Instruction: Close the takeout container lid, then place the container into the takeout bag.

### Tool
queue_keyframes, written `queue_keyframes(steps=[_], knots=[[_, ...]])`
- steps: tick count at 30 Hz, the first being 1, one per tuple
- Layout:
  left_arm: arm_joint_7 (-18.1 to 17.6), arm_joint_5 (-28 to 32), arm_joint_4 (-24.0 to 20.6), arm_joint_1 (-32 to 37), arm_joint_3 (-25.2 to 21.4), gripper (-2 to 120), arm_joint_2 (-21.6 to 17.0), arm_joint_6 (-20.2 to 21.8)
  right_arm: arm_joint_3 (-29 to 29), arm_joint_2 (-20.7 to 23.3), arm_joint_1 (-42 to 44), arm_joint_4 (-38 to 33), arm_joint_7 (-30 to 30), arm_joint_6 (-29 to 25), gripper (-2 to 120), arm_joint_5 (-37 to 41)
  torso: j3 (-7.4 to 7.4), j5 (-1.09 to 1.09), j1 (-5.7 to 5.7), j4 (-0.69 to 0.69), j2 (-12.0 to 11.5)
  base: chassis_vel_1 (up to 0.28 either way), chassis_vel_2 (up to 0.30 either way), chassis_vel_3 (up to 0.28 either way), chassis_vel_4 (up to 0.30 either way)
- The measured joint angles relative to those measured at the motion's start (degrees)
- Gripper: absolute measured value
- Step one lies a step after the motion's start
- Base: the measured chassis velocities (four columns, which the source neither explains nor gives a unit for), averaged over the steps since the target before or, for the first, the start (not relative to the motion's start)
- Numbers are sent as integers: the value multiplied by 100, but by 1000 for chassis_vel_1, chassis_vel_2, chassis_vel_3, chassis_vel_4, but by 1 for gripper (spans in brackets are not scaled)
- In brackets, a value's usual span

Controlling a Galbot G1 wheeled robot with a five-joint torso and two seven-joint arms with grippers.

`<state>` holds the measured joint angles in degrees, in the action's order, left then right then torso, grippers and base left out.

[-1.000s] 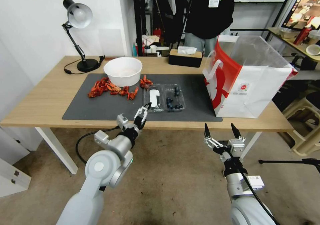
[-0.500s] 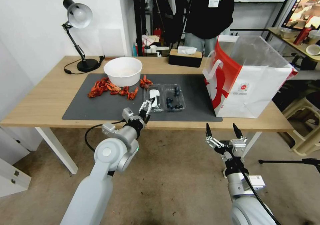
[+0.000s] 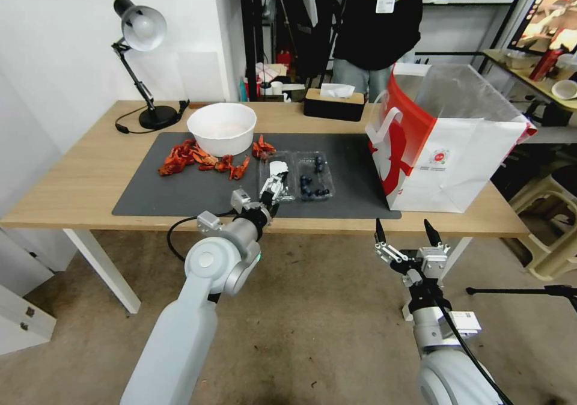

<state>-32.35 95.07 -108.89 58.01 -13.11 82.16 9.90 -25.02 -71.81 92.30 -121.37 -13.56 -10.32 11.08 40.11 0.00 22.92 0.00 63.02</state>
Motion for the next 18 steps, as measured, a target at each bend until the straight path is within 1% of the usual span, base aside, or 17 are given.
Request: queue_keyframes(steps=[12, 15, 17, 18], knots=[[71, -136, 232, -137, 45, 100, 23, -94, -12, -10, -6, -13, -7, 19, 100, 7, -1, -1, 0, 0, 1, 0, 0, 0, 0], [145, -213, 272, -148, 45, 100, 9, -135, 10, -16, -20, -14, -8, 25, 100, 5, 0, 0, 0, 0, 1, 0, 0, 0, 0], [330, -368, 282, -145, 59, 100, -45, -204, 34, -26, -22, -14, -7, 30, 100, -8, 0, -1, 0, 0, 1, 0, 0, 0, 0], [330, -368, 282, -145, 59, 100, -45, -204, 34, -26, -22, -14, -7, 30, 100, -8, 0, -1, 0, 0, 1, 0, 0, 0, 0]])
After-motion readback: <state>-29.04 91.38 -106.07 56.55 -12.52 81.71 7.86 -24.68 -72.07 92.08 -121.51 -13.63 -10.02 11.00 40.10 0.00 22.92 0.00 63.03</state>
